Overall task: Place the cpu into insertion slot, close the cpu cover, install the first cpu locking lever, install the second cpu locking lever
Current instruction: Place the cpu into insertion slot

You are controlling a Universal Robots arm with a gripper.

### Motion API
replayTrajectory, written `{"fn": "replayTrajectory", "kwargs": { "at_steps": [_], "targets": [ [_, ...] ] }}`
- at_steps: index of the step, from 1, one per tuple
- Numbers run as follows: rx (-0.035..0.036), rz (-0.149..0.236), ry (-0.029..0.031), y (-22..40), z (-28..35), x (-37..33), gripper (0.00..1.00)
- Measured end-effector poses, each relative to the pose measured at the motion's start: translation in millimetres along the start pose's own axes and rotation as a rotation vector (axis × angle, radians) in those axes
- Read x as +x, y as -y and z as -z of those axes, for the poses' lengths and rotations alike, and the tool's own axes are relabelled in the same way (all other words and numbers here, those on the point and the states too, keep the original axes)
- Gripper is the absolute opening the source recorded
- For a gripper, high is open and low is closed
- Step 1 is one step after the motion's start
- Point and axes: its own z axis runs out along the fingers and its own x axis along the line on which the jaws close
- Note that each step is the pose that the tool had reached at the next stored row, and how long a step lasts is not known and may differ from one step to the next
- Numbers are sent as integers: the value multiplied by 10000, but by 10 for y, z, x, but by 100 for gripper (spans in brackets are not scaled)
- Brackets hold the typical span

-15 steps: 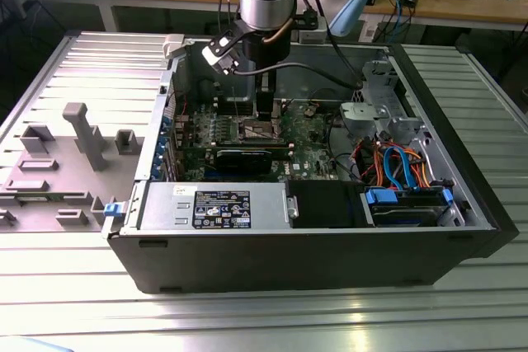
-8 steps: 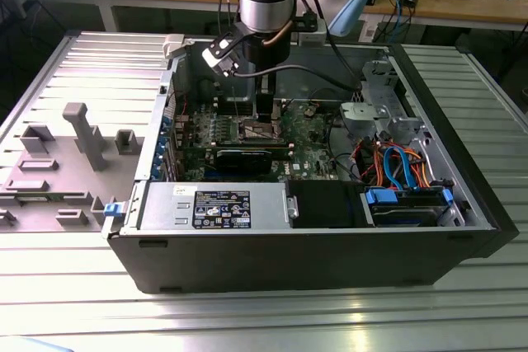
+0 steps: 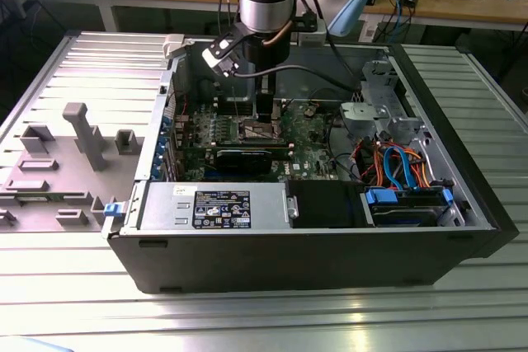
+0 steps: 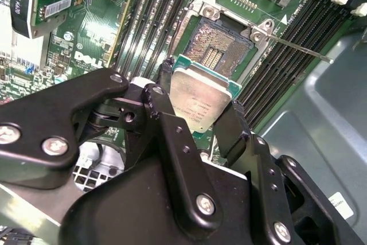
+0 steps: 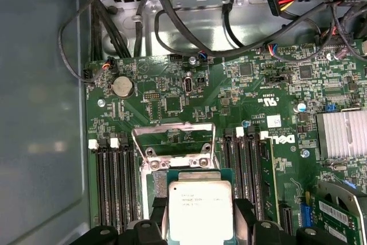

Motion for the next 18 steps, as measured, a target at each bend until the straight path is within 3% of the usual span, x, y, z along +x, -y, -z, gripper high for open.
{"fn": "replayTrajectory", "kwargs": {
  "at_steps": [2,18],
  "targets": [
    [3,193,1,2,-5,22,55],
    [3,196,2,13,-31,28,55]
  ]
}}
